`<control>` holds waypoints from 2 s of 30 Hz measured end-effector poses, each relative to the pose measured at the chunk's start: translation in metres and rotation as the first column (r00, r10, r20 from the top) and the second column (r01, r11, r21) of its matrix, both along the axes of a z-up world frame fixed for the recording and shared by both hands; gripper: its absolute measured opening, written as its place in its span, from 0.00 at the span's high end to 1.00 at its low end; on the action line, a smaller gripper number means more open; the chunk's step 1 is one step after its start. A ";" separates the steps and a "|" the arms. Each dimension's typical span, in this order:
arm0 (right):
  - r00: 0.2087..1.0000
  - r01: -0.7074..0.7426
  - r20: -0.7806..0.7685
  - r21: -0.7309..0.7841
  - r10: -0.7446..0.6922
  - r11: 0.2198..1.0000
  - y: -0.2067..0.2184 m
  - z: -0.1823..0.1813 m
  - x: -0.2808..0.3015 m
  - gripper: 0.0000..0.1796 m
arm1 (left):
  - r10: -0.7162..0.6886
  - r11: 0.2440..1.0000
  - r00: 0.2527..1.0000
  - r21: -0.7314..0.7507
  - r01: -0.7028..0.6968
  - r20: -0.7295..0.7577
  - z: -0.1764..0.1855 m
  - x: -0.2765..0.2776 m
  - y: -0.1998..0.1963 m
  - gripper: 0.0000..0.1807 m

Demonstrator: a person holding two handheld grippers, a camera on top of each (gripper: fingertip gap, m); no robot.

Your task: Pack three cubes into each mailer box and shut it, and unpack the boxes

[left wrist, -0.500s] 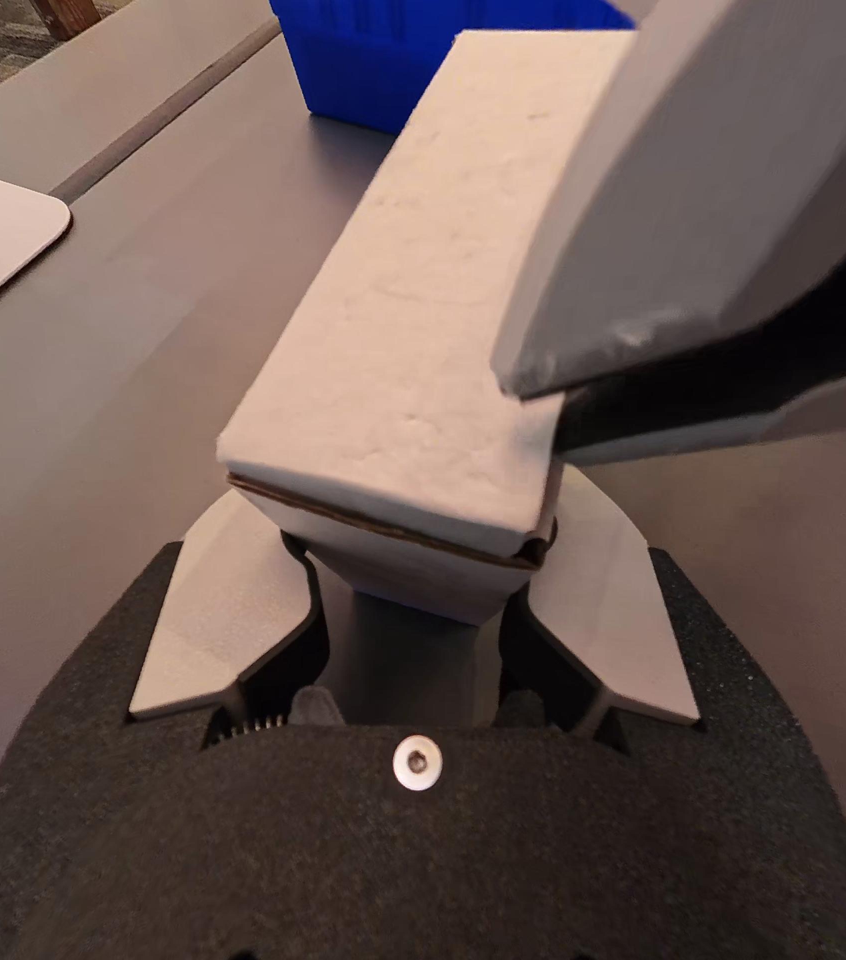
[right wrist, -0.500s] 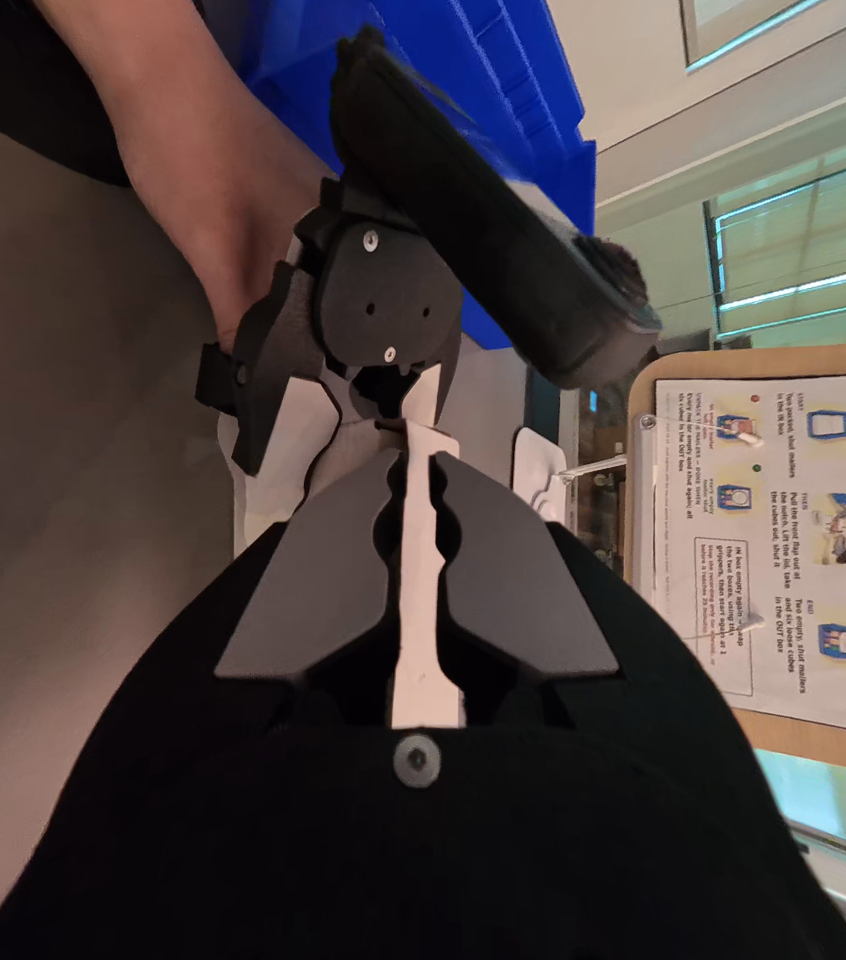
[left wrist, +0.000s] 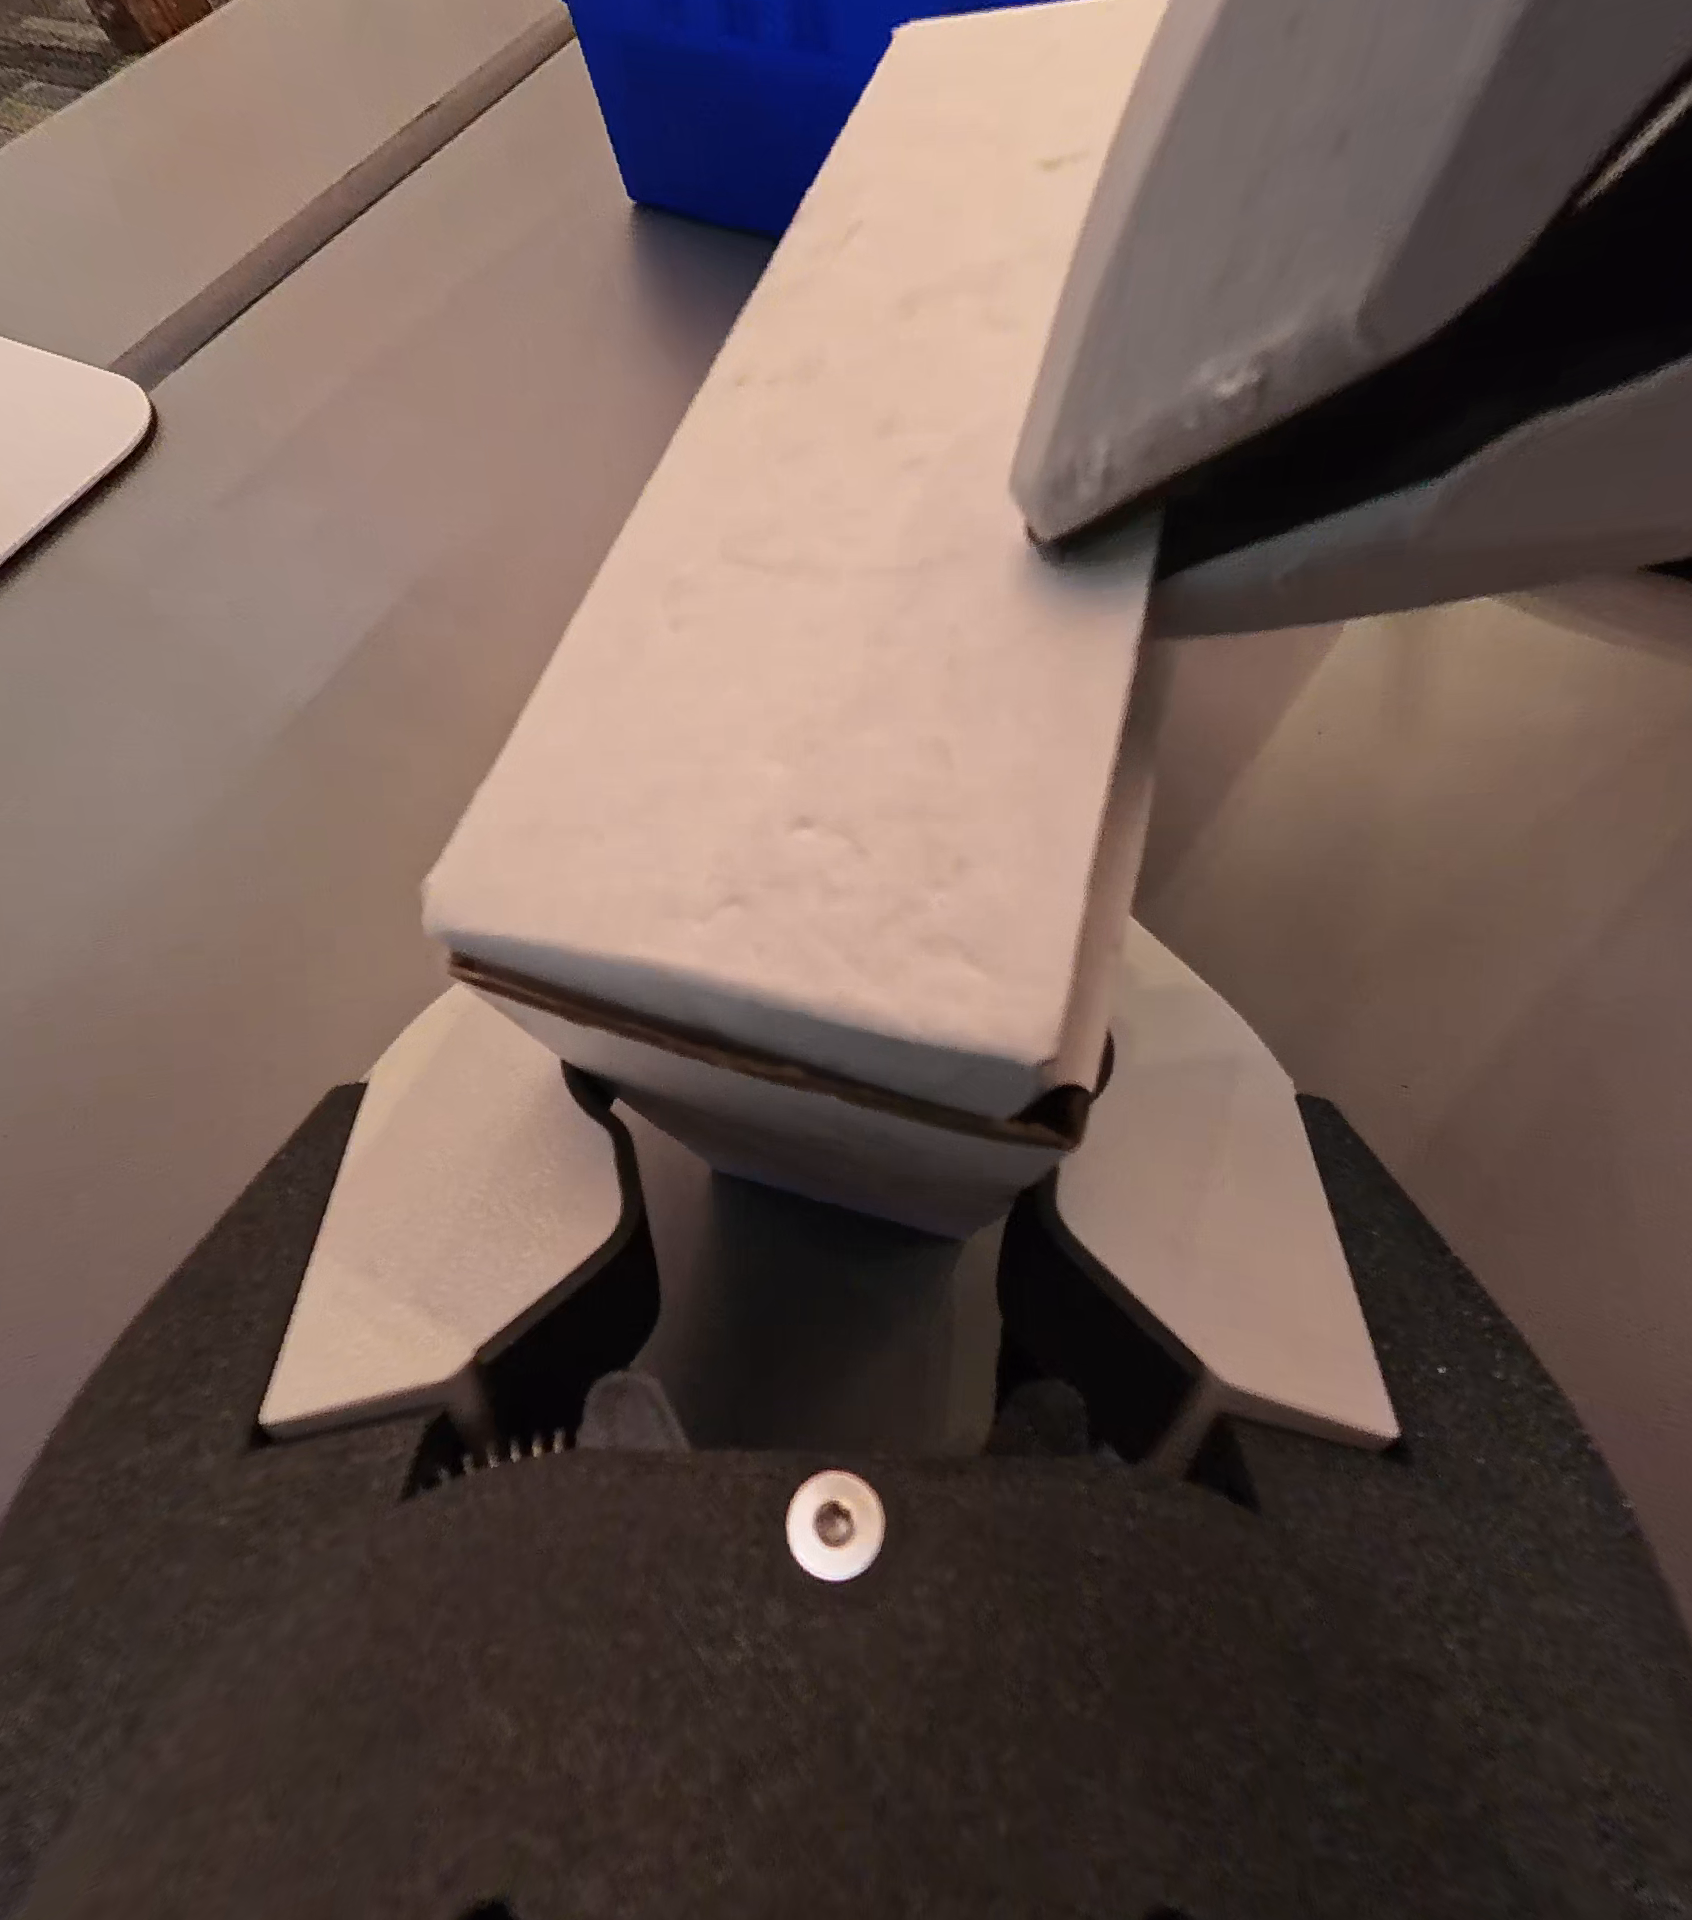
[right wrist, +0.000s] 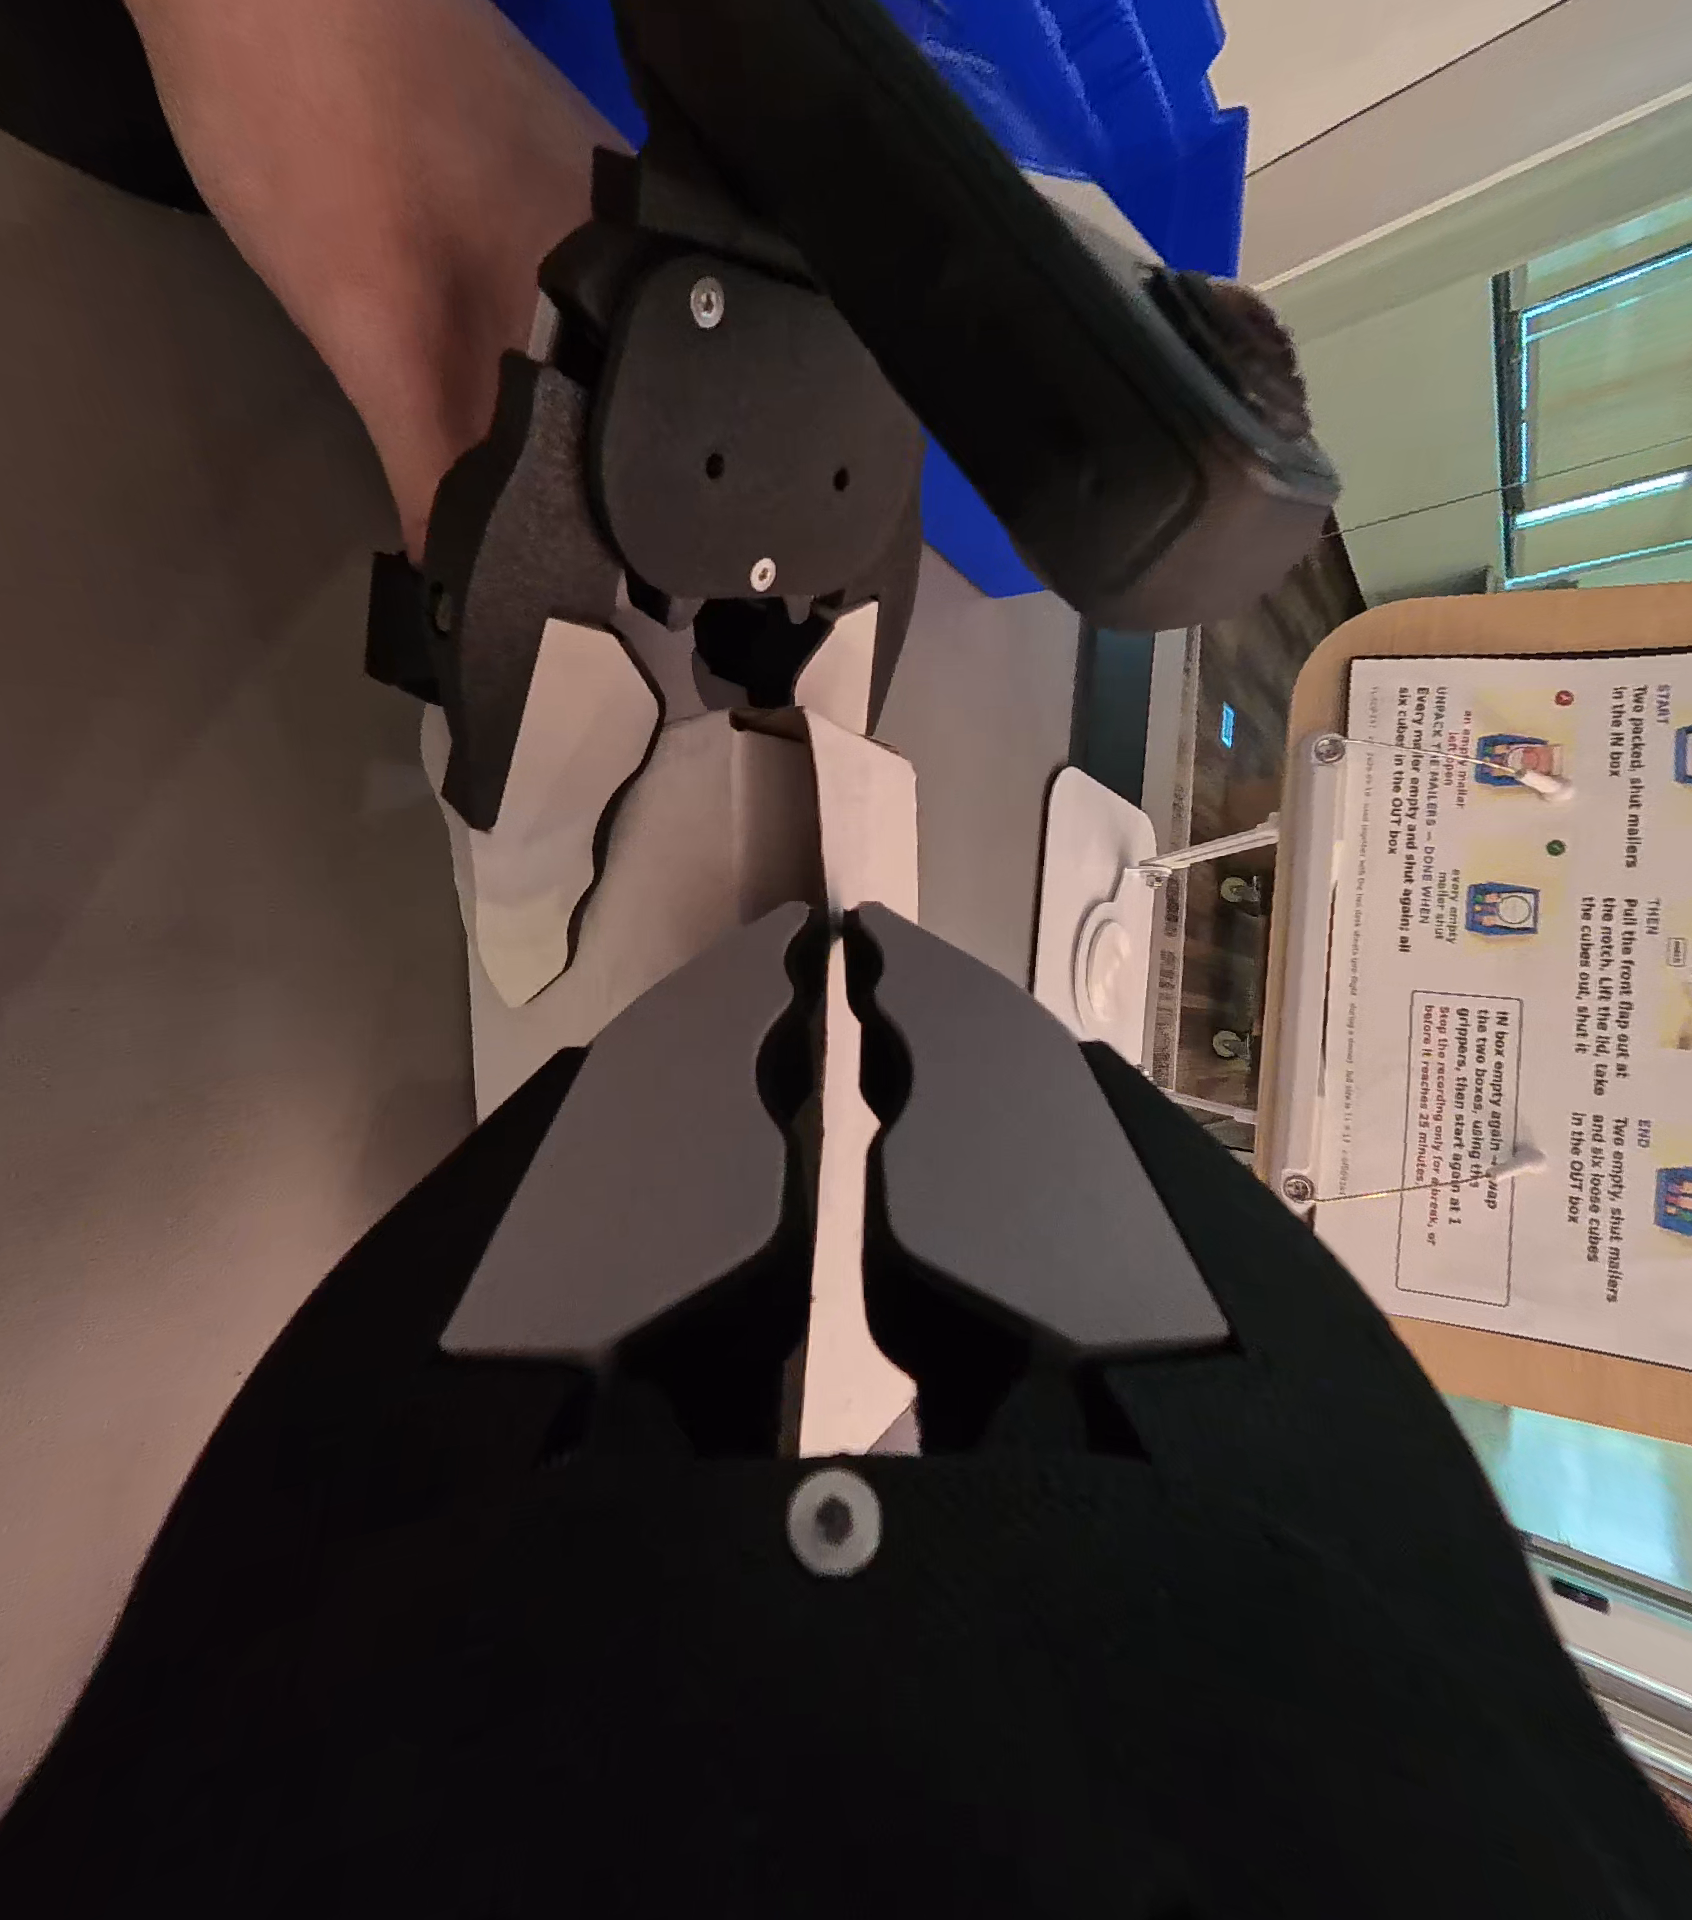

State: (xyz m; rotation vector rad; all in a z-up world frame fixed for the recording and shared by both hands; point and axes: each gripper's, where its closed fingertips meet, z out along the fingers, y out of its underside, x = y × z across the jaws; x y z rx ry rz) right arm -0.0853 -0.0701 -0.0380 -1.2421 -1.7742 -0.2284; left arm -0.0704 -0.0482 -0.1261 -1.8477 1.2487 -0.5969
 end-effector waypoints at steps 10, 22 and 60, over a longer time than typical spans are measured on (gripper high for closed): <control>0.998 0.035 0.054 -0.083 -0.030 0.996 0.008 -0.007 0.028 0.95 | -0.003 1.000 1.000 -0.005 0.003 -0.013 -0.001 0.000 0.001 0.54; 0.998 0.021 0.066 -0.049 -0.018 0.999 0.008 0.001 0.023 0.95 | 0.012 1.000 0.999 0.019 -0.011 -0.045 -0.003 -0.002 0.003 0.54; 0.999 0.041 0.031 -0.233 -0.035 0.972 0.020 -0.004 0.057 0.95 | 0.030 0.999 0.987 0.018 -0.028 -0.156 -0.007 0.001 0.005 0.55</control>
